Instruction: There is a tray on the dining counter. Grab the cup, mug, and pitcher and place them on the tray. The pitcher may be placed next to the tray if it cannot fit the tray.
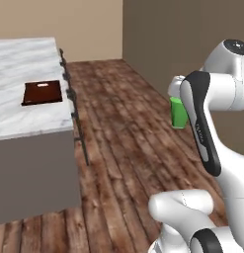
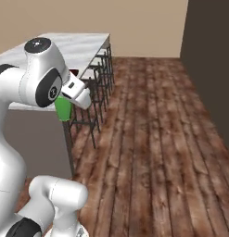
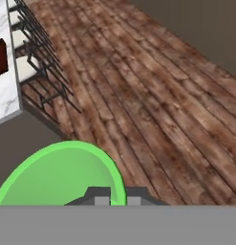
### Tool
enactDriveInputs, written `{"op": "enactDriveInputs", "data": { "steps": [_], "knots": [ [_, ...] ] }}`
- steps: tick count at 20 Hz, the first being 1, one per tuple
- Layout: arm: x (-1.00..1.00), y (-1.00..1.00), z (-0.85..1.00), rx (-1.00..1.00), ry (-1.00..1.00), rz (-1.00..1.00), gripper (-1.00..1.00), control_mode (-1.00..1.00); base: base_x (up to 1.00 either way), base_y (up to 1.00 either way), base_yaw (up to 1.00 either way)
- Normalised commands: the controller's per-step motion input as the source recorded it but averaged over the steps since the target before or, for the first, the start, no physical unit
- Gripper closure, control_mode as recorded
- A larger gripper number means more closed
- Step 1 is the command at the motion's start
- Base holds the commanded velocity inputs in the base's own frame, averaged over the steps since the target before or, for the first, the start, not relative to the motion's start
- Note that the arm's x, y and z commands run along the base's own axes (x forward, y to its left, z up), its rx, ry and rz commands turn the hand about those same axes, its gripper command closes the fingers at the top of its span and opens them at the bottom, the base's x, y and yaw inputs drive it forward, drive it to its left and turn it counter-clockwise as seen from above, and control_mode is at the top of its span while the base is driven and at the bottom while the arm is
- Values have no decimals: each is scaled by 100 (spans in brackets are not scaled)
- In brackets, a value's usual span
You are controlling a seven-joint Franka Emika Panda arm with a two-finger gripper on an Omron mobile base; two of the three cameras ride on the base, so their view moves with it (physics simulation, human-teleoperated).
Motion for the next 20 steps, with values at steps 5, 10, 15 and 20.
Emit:
{"op": "enactDriveInputs", "data": {
  "steps": [5, 10, 15, 20],
  "knots": [
    [0, 0, 0, 0, 0, 0, 100, 100, 31, -77, 50],
    [0, 0, 0, 0, 0, 0, 100, 100, 28, -80, 49],
    [0, 0, 0, 0, 0, 0, 100, 100, 21, -68, 42],
    [0, 0, 0, 0, 0, 0, 100, 100, 26, -67, 39]
  ]
}}
